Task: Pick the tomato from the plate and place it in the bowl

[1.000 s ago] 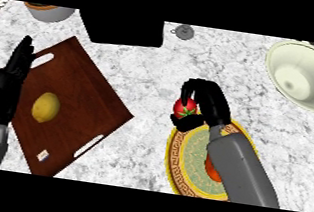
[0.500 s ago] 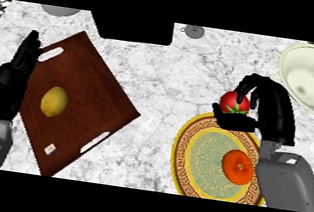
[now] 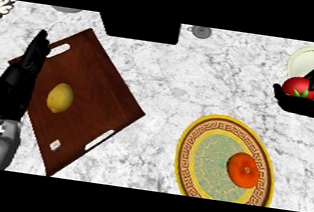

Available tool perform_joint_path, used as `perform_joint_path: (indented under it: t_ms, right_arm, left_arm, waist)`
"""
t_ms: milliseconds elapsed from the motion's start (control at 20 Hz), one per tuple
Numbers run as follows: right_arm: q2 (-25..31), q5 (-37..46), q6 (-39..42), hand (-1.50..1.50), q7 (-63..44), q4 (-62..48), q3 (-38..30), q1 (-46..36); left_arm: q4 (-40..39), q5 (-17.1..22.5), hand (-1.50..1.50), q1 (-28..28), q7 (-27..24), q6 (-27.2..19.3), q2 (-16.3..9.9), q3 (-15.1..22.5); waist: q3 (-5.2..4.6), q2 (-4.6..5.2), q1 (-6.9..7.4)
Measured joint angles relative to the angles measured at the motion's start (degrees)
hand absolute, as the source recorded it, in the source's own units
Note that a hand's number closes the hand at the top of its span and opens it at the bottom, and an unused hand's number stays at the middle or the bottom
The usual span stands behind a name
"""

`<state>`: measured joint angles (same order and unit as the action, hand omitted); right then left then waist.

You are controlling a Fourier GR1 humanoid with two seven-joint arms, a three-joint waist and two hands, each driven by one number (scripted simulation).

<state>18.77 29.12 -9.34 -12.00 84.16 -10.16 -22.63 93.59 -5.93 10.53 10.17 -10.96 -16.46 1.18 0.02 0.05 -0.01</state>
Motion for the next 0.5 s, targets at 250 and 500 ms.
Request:
perform_joint_path:
  t_ms: [250,500]
  right_arm:
    - [5.0,-0.8,-3.6,1.5,11.0,-14.8,-6.2,-4.3]
    - [10.1,3.6,-9.3,1.5,17.6,-29.5,-8.6,-9.3]
  left_arm:
    - [-1.8,-0.6,0.0,1.4,-0.7,0.2,0.8,-0.1]
    - [-1.7,-0.4,0.0,2.1,-0.7,1.2,0.6,-0.3]
  waist:
    - [0.03,0.26,0.66]
    - [0.07,0.56,1.53]
